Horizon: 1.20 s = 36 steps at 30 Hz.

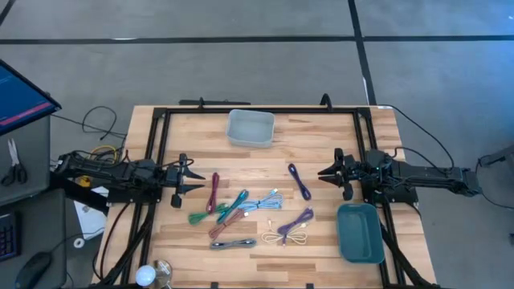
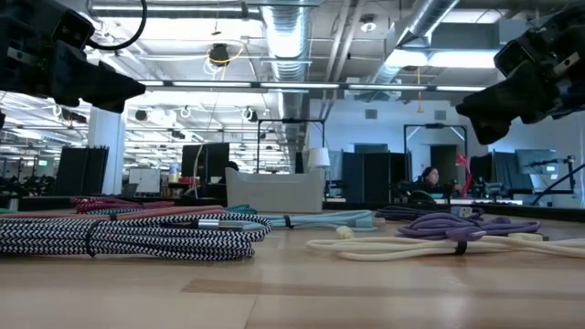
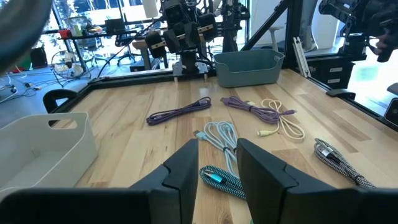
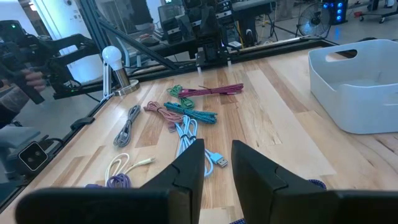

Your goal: Pick & Place USB Port

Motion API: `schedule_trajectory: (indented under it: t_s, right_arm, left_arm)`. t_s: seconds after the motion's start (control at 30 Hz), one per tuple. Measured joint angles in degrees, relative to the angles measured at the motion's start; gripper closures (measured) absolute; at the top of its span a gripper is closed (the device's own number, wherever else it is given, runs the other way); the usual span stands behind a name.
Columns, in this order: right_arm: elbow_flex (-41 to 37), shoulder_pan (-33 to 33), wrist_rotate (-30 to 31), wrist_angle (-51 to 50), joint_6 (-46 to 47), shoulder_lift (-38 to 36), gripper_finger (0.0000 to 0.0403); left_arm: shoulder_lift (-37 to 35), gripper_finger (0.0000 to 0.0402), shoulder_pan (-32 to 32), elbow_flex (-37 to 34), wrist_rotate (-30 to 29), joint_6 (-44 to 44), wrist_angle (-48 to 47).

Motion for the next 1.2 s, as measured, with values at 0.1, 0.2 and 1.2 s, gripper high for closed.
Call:
schedule_trajectory:
  t_s: [0.1, 0.2, 1.2]
  right_arm:
    - [0.00, -0.02, 0.00, 0.01, 0.00, 0.01, 0.0329]
    - [0.00, -0.02, 0.00, 0.01, 0.00, 0.02, 0.0329]
    - [0.00, 0.00, 0.01, 0.02, 0.00, 0.01, 0.0329]
  left_arm:
    - [0.01, 0.0291, 0.01, 0.02, 0.00, 0.00, 0.02]
    - [0.02, 0.0291, 0.00, 0.01, 0.00, 0.00, 0.02]
    - [0.00, 0.0291, 0.02, 0.01, -0.02, 0.00, 0.75]
